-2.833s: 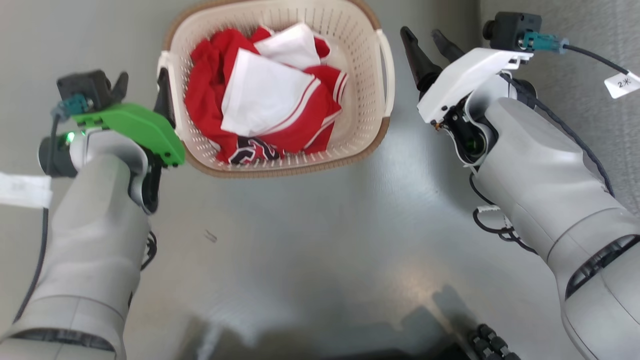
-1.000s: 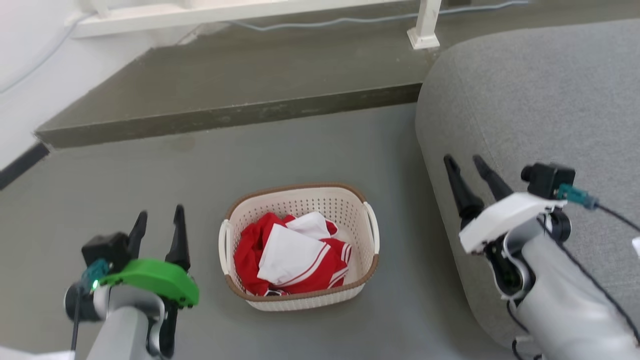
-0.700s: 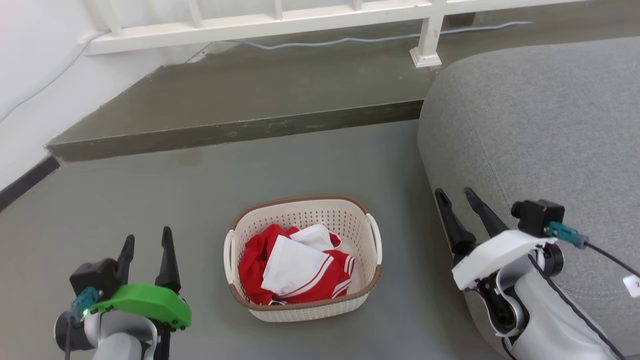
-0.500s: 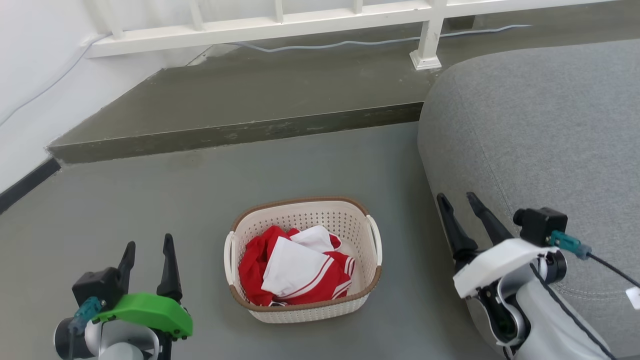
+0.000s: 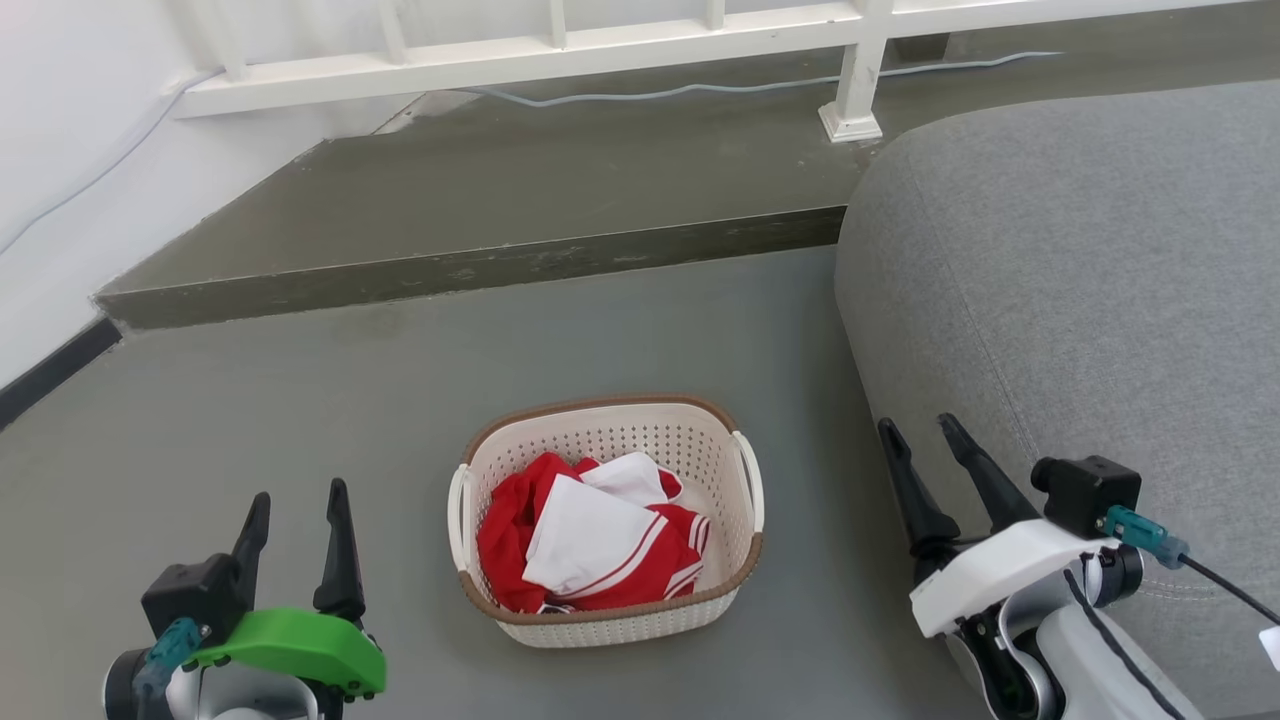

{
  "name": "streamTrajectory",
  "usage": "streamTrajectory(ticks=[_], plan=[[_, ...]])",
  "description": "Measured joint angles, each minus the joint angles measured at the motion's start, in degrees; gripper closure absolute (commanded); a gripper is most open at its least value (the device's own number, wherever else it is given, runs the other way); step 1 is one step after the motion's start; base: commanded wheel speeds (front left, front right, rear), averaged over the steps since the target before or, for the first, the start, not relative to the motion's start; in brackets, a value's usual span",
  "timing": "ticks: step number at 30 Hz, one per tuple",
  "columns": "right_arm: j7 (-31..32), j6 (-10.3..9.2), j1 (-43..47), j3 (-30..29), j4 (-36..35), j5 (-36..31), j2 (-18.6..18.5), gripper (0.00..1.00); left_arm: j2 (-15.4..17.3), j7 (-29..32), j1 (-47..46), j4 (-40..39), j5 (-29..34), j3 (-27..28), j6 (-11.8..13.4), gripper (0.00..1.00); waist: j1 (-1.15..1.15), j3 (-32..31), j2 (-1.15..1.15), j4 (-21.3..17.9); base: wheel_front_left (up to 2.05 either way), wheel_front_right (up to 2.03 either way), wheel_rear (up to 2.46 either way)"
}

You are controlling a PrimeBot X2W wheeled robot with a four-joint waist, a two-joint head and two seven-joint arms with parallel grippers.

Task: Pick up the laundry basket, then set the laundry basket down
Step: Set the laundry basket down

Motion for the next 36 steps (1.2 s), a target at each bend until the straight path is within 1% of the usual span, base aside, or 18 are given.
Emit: streamTrajectory(ticks=[9, 12, 26, 31, 36], plan=[[0.0, 0.07, 2.0, -0.8, -1.7, -2.5, 0.8, 0.00, 0.0, 0.0, 1.6, -2.1, 0.0, 0.2, -0.1, 0.00, 0.00, 0.2, 0.00, -0.1, 0.00, 0.00, 0.00], [0.0, 0.08, 2.3, -1.1, -2.1, -3.0, 1.0, 0.00, 0.0, 0.0, 2.1, -2.1, 0.0, -0.4, -0.7, 0.00, 0.00, 0.3, 0.00, -0.1, 0.00, 0.00, 0.00], [0.0, 0.19, 4.1, -3.3, -3.5, -5.5, 1.7, 0.00, -0.1, 0.0, 2.9, -3.2, -0.1, -1.4, -0.7, 0.00, 0.00, 0.4, 0.00, -0.1, 0.00, 0.00, 0.00], [0.0, 0.64, 4.3, -4.1, -4.1, -6.1, 2.1, 0.00, -0.1, 0.0, 3.1, -3.4, -0.6, -2.1, -0.7, 0.00, 0.00, 0.6, 0.00, -0.1, 0.00, 0.00, 0.00], [0.0, 0.68, 4.4, -4.5, -4.3, -6.6, 2.6, 0.00, -0.1, 0.0, 3.2, -3.5, -0.6, -2.4, -0.7, 0.00, 0.00, 0.7, 0.00, 0.0, 0.00, 0.00, 0.00]])
